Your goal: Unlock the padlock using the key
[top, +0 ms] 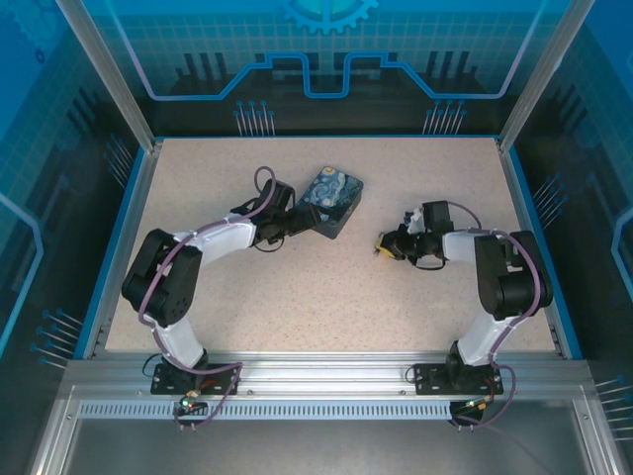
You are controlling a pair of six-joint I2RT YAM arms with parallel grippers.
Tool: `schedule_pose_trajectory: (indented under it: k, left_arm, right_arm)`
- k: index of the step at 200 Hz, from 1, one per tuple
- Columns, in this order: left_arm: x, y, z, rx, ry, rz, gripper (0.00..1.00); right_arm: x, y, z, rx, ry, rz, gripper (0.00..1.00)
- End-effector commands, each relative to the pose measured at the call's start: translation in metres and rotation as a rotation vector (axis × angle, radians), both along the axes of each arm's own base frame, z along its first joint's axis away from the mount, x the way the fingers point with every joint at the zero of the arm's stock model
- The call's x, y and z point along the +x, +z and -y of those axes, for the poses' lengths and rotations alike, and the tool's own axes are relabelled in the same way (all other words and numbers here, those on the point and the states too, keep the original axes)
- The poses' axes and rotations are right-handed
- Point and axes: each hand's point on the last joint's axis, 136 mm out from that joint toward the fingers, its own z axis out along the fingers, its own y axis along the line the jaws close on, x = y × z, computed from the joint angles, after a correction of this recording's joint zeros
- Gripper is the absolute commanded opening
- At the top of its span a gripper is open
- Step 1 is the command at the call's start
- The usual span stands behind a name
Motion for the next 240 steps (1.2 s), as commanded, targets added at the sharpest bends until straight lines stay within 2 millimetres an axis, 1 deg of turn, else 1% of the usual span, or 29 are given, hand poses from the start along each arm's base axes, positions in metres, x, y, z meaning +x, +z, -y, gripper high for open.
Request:
schedule_pose_trajectory:
  k: [1, 22, 25, 37, 48, 62, 73, 79, 83, 89, 106, 129, 152, 168, 175, 183, 185, 187, 206, 216, 229, 232, 240]
  left_arm:
    - [-0.012, 0.026, -0.007, -0.011, -0.005, 0.026, 0.99]
    - [-0.019, 0.043, -0.011, -0.021, -0.001, 0.058, 0.99]
    - [-0.02, 0.045, -0.012, -0.021, 0.0, 0.06, 0.99]
    - [-0.025, 0.056, -0.014, -0.025, -0.004, 0.08, 0.99]
    - [-0.029, 0.064, -0.018, -0.029, -0.001, 0.093, 0.99]
    - [-0.035, 0.073, -0.023, -0.031, 0.002, 0.109, 0.99]
    - [-0.041, 0.078, -0.028, -0.03, 0.011, 0.12, 0.99]
    - [-0.044, 0.081, -0.032, -0.03, 0.02, 0.126, 0.99]
    - [-0.047, 0.083, -0.034, -0.03, 0.022, 0.133, 0.99]
    - [-0.05, 0.085, -0.037, -0.028, 0.029, 0.14, 0.99]
    - [-0.058, 0.092, -0.047, -0.018, 0.045, 0.163, 0.99]
    - [-0.067, 0.102, -0.065, 0.039, 0.071, 0.205, 0.99]
    - [-0.072, 0.111, -0.091, 0.121, 0.136, 0.263, 0.99]
    - [-0.073, 0.117, -0.11, 0.188, 0.184, 0.321, 0.99]
    - [-0.074, 0.119, -0.118, 0.223, 0.206, 0.349, 0.99]
    - [-0.074, 0.121, -0.128, 0.266, 0.229, 0.381, 0.99]
    - [-0.074, 0.122, -0.13, 0.276, 0.236, 0.391, 0.99]
    - [-0.075, 0.122, -0.132, 0.289, 0.239, 0.399, 0.99]
    - [-0.076, 0.126, -0.151, 0.386, 0.281, 0.485, 0.99]
    - [-0.077, 0.126, -0.161, 0.425, 0.315, 0.528, 0.99]
    - [-0.078, 0.125, -0.171, 0.469, 0.352, 0.58, 0.99]
    - [-0.078, 0.124, -0.172, 0.482, 0.356, 0.591, 0.99]
    - [-0.078, 0.123, -0.176, 0.506, 0.361, 0.628, 0.99]
  right_arm:
    - [-0.014, -0.001, 0.004, 0.014, -0.017, -0.023, 0.0]
    - [-0.028, -0.001, 0.009, -0.012, -0.024, -0.033, 0.0]
    - [-0.031, -0.001, 0.009, -0.017, -0.022, -0.035, 0.03]
    - [-0.039, 0.001, 0.013, -0.043, -0.021, -0.038, 0.22]
    - [-0.046, 0.004, 0.017, -0.072, -0.024, -0.035, 0.43]
    - [-0.053, 0.012, 0.023, -0.104, -0.029, -0.025, 0.62]
    - [-0.057, 0.021, 0.028, -0.129, -0.037, -0.014, 0.74]
    - [-0.058, 0.026, 0.031, -0.146, -0.044, -0.008, 0.82]
    - [-0.06, 0.029, 0.032, -0.159, -0.045, -0.001, 0.91]
    - [-0.061, 0.035, 0.036, -0.178, -0.05, 0.008, 0.99]
    - [-0.063, 0.053, 0.047, -0.239, -0.071, 0.045, 1.0]
    - [-0.06, 0.083, 0.061, -0.33, -0.093, 0.118, 1.0]
    - [-0.052, 0.111, 0.082, -0.443, -0.14, 0.192, 1.0]
    - [-0.045, 0.124, 0.096, -0.517, -0.176, 0.222, 1.0]
    - [-0.042, 0.125, 0.104, -0.554, -0.2, 0.221, 1.0]
    - [-0.041, 0.121, 0.112, -0.597, -0.217, 0.21, 1.0]
    - [-0.036, 0.13, 0.113, -0.602, -0.226, 0.23, 1.0]
    - [-0.034, 0.132, 0.116, -0.612, -0.235, 0.236, 1.0]
    - [-0.024, 0.133, 0.134, -0.701, -0.305, 0.252, 1.0]
    - [-0.02, 0.133, 0.141, -0.732, -0.33, 0.275, 1.0]
    - [-0.011, 0.141, 0.147, -0.769, -0.349, 0.325, 1.0]
    - [-0.014, 0.132, 0.149, -0.784, -0.341, 0.312, 1.0]
    - [-0.012, 0.13, 0.153, -0.817, -0.336, 0.33, 1.0]
